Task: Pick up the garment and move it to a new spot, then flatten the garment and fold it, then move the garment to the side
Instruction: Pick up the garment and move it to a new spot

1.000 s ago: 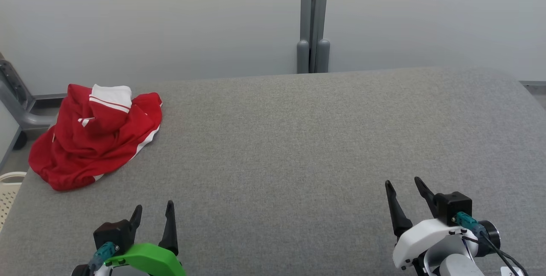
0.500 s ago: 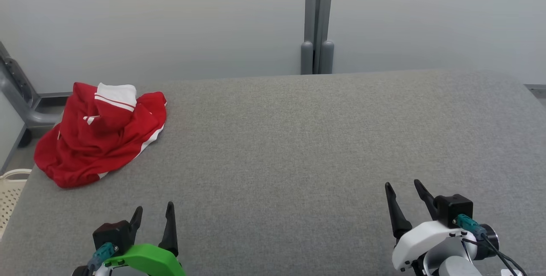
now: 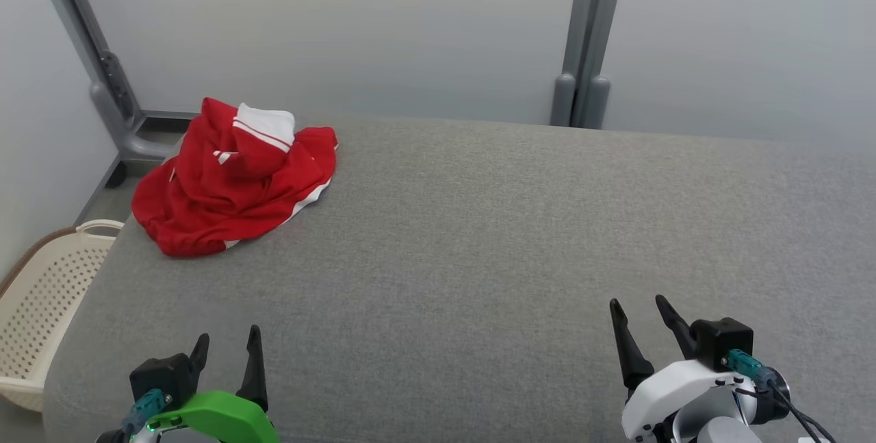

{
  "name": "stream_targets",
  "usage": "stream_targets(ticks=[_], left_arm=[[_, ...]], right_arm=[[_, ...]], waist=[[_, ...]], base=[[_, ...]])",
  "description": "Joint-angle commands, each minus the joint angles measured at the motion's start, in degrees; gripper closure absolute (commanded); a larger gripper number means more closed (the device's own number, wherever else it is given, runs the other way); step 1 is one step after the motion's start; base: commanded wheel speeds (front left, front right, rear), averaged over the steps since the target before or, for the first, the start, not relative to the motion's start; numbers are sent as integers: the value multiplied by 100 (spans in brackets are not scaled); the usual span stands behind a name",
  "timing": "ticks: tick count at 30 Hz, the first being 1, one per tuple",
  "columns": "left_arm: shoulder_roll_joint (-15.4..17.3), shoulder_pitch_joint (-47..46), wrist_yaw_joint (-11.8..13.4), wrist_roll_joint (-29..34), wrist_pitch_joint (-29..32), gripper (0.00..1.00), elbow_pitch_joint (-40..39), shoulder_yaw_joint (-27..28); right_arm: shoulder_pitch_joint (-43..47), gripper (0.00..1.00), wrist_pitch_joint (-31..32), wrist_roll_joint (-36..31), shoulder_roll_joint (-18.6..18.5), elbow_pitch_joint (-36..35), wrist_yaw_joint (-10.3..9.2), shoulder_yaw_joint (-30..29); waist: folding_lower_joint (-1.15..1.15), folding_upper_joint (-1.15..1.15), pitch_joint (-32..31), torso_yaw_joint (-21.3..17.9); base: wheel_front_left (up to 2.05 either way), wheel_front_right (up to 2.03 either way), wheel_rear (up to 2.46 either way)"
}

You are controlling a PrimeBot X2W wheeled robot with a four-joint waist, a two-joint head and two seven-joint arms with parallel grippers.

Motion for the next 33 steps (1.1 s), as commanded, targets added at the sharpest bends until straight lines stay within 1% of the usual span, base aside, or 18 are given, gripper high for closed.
stream_targets(ticks=[1,2,8,11,17,22,25,26,27,30,33], left_arm=[[52,84,34,-21,24,0,-27,25],[79,95,50,-21,40,0,-58,18],[131,91,99,-42,57,0,-186,38],[132,89,87,-100,87,0,-210,39],[169,29,69,-147,151,0,-240,43],[144,-234,-132,-365,423,0,-85,18],[164,-540,-269,-477,781,0,152,-59],[195,-674,-341,-485,941,0,244,-125],[222,-829,-361,-486,1057,0,326,-147],[206,-1360,-489,-534,1391,0,572,-230],[209,-2045,-603,-614,1663,0,789,-222]], right_arm=[[37,0,-42,66,-20,14,0,25],[-2,0,-44,105,-21,13,0,77],[-50,0,-66,158,-22,-19,0,116],[-65,0,-61,173,-22,-9,0,103],[-103,0,-67,223,-22,47,0,132],[-55,0,-69,312,-23,7,0,97],[-9,0,-68,320,-22,-73,0,26],[11,0,-67,321,-22,-101,0,9],[29,0,-67,310,-23,-135,0,-5],[33,0,-67,312,-23,-250,0,-1],[-109,0,11,188,-23,-516,0,-46]], waist=[[0,0,7,327],[0,0,23,442],[0,0,87,731],[0,0,111,835],[0,0,137,913],[0,0,187,1029],[0,0,272,1127],[0,0,309,1149],[0,0,358,1170],[0,0,549,1206],[0,0,977,1190]], base=[[0,0,0],[0,0,0],[0,0,0],[0,0,0],[0,0,0],[0,0,0],[0,0,0],[0,0,0],[0,0,0],[0,0,0],[0,0,0]])
